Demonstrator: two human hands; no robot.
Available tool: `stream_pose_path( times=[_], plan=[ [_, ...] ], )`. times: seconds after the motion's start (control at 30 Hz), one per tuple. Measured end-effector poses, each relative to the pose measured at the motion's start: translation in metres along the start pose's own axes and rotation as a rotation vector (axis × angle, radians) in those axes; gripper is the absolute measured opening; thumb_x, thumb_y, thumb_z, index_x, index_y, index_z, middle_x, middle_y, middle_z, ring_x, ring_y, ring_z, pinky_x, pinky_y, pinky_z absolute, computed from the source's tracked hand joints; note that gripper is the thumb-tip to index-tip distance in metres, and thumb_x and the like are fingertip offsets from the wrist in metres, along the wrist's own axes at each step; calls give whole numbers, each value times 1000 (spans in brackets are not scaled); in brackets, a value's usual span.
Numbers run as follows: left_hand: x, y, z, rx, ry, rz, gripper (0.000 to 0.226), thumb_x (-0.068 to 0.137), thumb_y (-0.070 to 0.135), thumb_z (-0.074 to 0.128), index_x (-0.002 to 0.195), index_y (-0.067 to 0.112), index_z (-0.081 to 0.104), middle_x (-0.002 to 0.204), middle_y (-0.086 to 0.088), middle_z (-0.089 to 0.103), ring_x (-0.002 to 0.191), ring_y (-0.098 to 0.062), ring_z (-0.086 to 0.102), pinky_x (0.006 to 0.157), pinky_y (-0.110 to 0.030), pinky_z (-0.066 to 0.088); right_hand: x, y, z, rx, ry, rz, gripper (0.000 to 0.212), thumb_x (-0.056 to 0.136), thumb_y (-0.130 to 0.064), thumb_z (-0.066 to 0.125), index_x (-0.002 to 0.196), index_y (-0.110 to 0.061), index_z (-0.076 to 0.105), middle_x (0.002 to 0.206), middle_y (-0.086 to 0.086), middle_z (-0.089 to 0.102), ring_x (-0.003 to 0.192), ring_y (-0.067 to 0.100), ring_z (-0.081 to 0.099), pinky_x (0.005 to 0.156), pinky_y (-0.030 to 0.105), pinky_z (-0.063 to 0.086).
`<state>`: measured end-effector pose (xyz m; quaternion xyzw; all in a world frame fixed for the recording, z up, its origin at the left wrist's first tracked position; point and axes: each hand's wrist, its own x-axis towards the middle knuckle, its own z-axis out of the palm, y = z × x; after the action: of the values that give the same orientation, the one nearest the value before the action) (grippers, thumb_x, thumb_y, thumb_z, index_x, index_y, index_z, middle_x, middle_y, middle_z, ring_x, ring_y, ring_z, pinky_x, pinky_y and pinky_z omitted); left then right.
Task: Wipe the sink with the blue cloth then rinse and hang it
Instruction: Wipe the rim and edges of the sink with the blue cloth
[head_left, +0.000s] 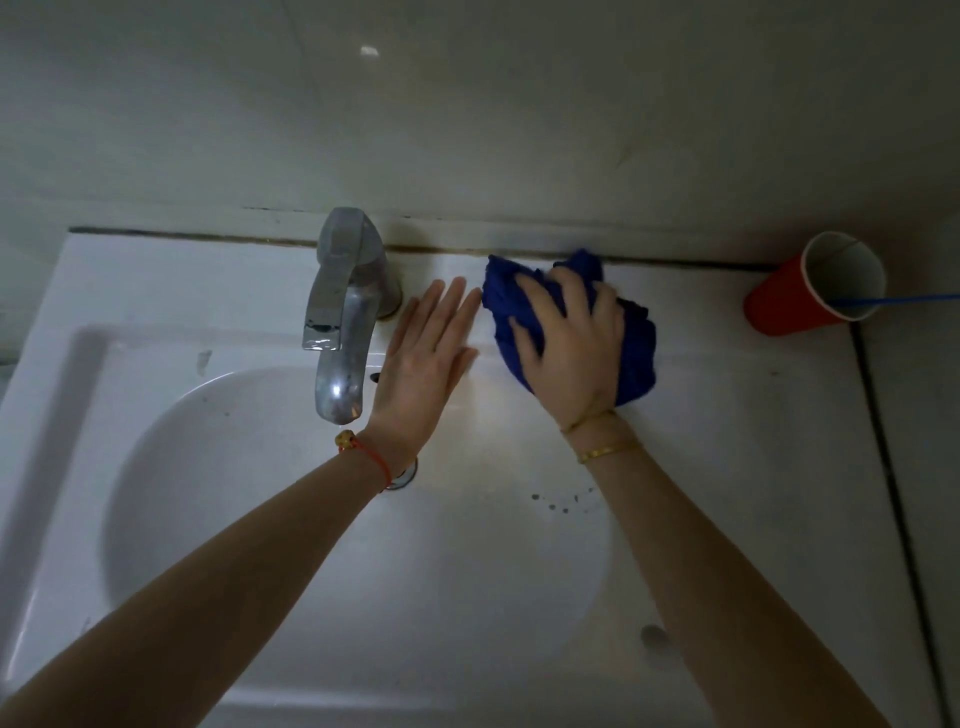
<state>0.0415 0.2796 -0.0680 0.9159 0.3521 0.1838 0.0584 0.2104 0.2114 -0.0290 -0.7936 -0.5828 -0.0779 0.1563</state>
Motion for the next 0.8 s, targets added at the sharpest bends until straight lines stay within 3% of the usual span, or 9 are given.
stream_pose_path(
  times=[0.1, 0.2, 0.27, 0.33, 0.43, 0.53, 0.67, 0.73, 0.8],
  plan=[
    [1, 0, -1, 7, 5, 4, 54, 105, 29, 41, 154, 10, 29, 161, -13, 30, 150, -30, 25, 122, -50, 25, -3, 40, -8, -9, -23, -47, 45, 90, -42, 54, 131, -22, 55, 133, 11, 53, 102, 39, 50, 81, 42, 42],
    [1, 1, 0, -5, 24, 4, 55, 105, 25, 49, 154, 9, 31, 161, -12, 31, 150, -30, 26, 121, -50, 26, -11, 87, -20, -66, 46, 193, 45, 90, -45, 53, 128, -21, 58, 131, 15, 54, 97, 40, 53, 78, 42, 42],
    [1, 0, 1, -9, 31, 3, 54, 105, 25, 49, 154, 9, 32, 161, -12, 31, 150, -29, 25, 122, -49, 24, -10, 80, -19, -101, 90, 296, 44, 90, -44, 52, 127, -20, 59, 129, 15, 55, 97, 40, 53, 78, 42, 42],
    [1, 0, 2, -9, 21, -1, 55, 105, 26, 48, 154, 9, 31, 162, -12, 29, 151, -29, 23, 123, -48, 23, -3, 46, -13, -98, 80, 236, 44, 87, -42, 53, 127, -22, 58, 128, 12, 55, 99, 38, 52, 78, 41, 40],
    [-1, 1, 1, -13, 10, -5, 54, 105, 27, 43, 155, 10, 30, 162, -12, 28, 151, -28, 23, 124, -47, 21, 3, 5, -2, -9, -11, 5, 46, 88, -37, 55, 131, -21, 55, 132, 10, 53, 106, 38, 49, 84, 43, 40],
    [-1, 0, 1, 2, 0, -7, 55, 106, 30, 38, 156, 11, 27, 163, -11, 26, 152, -27, 20, 125, -44, 17, 1, 31, -7, 29, -60, -76, 46, 91, -40, 54, 133, -22, 53, 135, 11, 51, 107, 39, 48, 85, 44, 42],
    [-1, 0, 0, 3, -2, -8, 54, 106, 29, 41, 156, 11, 28, 163, -11, 27, 152, -27, 21, 124, -47, 21, -17, 91, -22, -48, 35, 221, 48, 92, -46, 52, 132, -20, 55, 134, 16, 51, 101, 41, 51, 81, 43, 42],
    [0, 0, 0, -4, 3, -6, 54, 106, 28, 43, 155, 10, 29, 162, -11, 28, 151, -28, 22, 123, -48, 23, -25, 87, -21, -99, 80, 361, 48, 94, -47, 48, 133, -20, 54, 134, 16, 51, 101, 40, 51, 82, 43, 42],
    [0, 1, 0, -5, -3, -8, 54, 106, 28, 42, 155, 10, 29, 163, -11, 27, 152, -28, 21, 123, -48, 22, -30, 61, -14, -119, 96, 333, 47, 95, -46, 47, 135, -22, 51, 135, 15, 50, 101, 39, 50, 83, 42, 39]
  ],
)
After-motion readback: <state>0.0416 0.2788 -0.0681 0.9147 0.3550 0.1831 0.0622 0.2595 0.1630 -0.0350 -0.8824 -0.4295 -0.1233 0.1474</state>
